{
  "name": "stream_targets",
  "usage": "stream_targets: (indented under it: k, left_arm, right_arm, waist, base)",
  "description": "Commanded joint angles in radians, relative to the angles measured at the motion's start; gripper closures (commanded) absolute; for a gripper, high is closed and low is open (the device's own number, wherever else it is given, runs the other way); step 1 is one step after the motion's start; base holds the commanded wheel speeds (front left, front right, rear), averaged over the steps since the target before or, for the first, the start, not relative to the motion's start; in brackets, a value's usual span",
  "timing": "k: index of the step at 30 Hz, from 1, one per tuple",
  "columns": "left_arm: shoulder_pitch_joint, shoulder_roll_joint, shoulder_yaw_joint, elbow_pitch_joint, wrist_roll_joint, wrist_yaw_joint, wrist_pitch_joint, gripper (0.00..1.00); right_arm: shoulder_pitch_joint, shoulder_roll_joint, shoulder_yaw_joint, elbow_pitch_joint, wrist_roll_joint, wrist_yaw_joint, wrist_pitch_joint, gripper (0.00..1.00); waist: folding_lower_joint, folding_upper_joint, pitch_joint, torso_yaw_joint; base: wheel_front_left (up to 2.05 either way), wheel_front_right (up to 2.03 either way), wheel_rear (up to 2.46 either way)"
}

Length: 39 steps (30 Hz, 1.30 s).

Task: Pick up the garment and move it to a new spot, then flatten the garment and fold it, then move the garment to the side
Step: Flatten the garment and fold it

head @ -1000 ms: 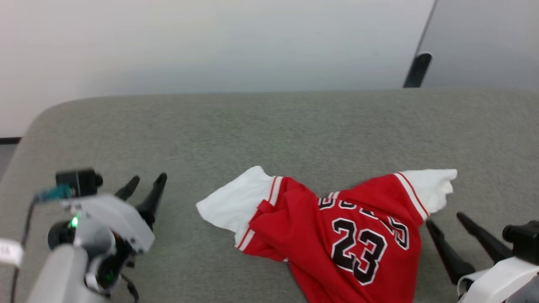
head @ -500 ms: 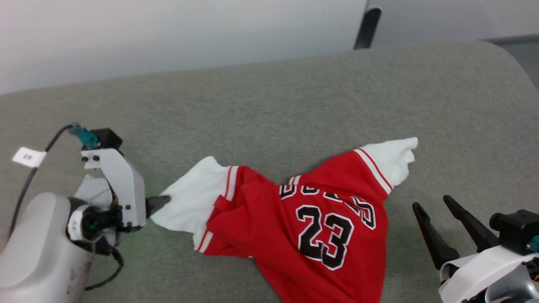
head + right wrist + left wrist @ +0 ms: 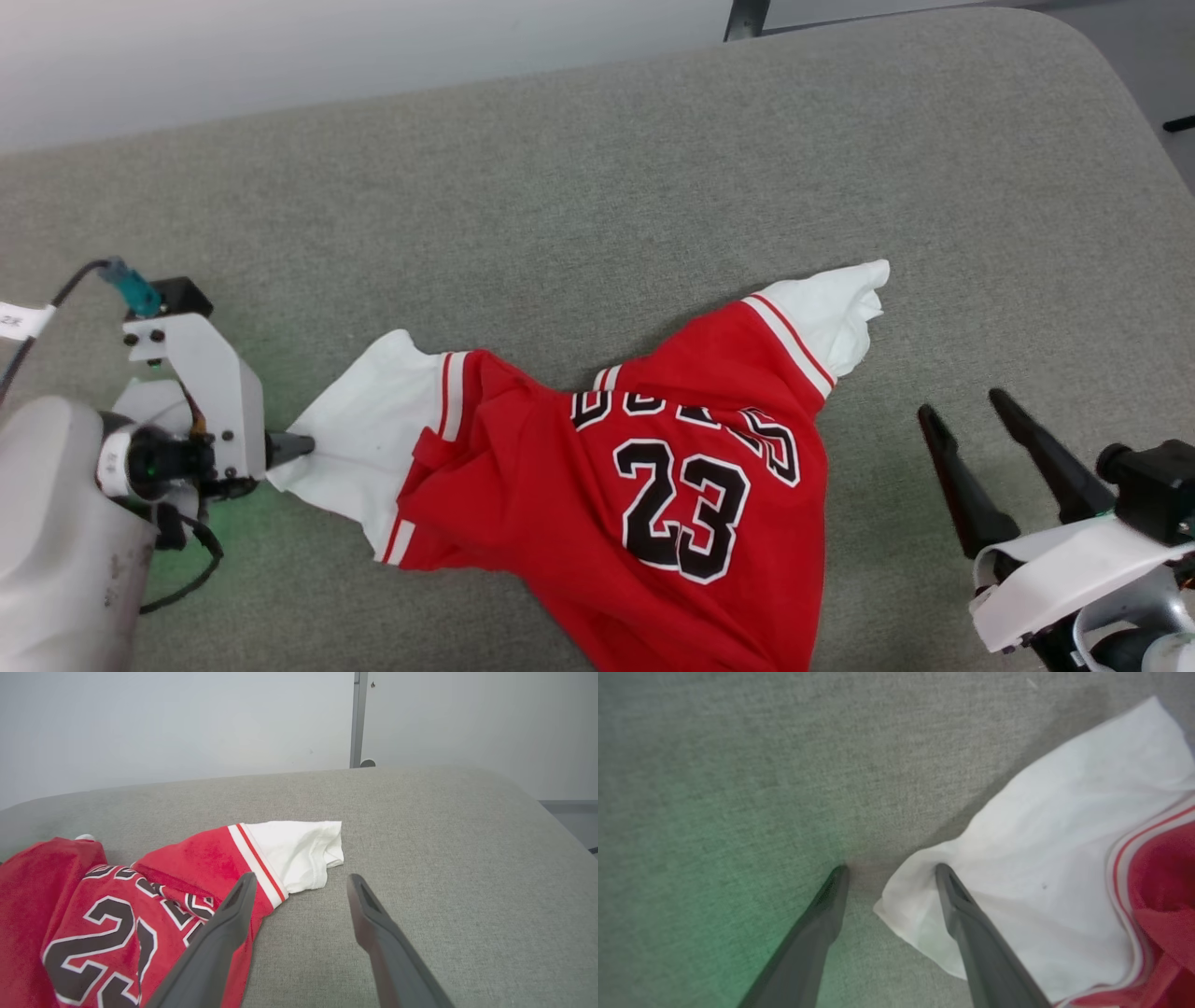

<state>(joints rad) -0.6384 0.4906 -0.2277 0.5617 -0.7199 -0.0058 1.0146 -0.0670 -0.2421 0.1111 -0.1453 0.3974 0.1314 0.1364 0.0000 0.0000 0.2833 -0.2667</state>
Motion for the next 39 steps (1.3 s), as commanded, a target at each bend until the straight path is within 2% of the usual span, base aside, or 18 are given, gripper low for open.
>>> stream_targets:
  k: [1,2,3,6,11,15,25,30,34,39]
  left_arm:
    - [0.061,-0.030,-0.024,0.072,0.004,0.016,0.002,0.59]
    - [0.062,-0.041,-0.028,0.080,-0.003,0.011,0.011,0.87]
    - [0.062,-0.043,-0.028,0.093,-0.011,0.007,0.018,1.00]
    - [0.048,-0.058,-0.035,0.105,-0.024,-0.001,0.044,1.00]
    - [0.017,-0.043,-0.036,0.097,-0.016,0.001,0.051,1.00]
    - [-0.013,-0.007,-0.030,0.070,-0.005,0.010,0.053,1.00]
    - [-0.030,0.082,0.006,-0.113,-0.010,-0.010,0.044,1.00]
    - [0.044,0.143,0.029,-0.239,-0.021,0.009,0.076,1.00]
    - [0.164,0.193,0.053,-0.343,-0.040,0.036,0.111,1.00]
    - [0.333,0.210,0.081,-0.432,-0.078,0.059,0.115,1.00]
  right_arm:
    - [-0.011,0.000,-0.007,0.000,-0.010,-0.001,-0.019,0.00]
    - [-0.010,0.001,-0.011,0.003,-0.017,-0.001,-0.029,0.00]
    - [-0.009,0.000,-0.015,0.006,-0.025,-0.001,-0.038,0.00]
    - [-0.011,0.000,-0.025,0.012,-0.039,-0.001,-0.058,0.00]
    - [-0.014,0.003,-0.033,0.018,-0.055,-0.001,-0.059,0.00]
    - [-0.012,0.002,-0.037,0.019,-0.065,-0.001,-0.050,0.00]
    - [0.018,-0.012,-0.045,0.008,-0.079,-0.001,-0.022,0.00]
    - [0.033,-0.014,-0.046,-0.002,-0.080,-0.001,-0.006,0.00]
    - [0.043,-0.016,-0.048,-0.010,-0.081,-0.001,0.003,0.00]
    - [0.057,-0.018,-0.045,-0.015,-0.073,-0.001,0.014,0.00]
  waist:
    - [0.0000,0.0000,0.004,-0.001]
    - [0.0000,0.0000,0.003,0.002]
    - [0.0000,0.0000,0.003,0.006]
    - [0.0000,0.0000,-0.002,0.019]
    - [0.0000,0.0000,-0.015,0.039]
    - [0.0000,0.0000,-0.036,0.062]
    - [0.0000,0.0000,-0.099,0.129]
    - [0.0000,0.0000,-0.124,0.152]
    - [0.0000,0.0000,-0.134,0.160]
    - [0.0000,0.0000,-0.131,0.165]
  base:
    - [0.00,0.00,0.00]
    - [0.00,0.00,0.00]
    - [0.00,0.00,0.00]
    - [0.00,0.00,0.00]
    - [0.00,0.00,0.00]
    - [0.00,0.00,0.00]
    - [0.00,0.00,0.00]
    - [0.00,0.00,0.00]
    - [0.00,0.00,0.00]
    - [0.00,0.00,0.00]
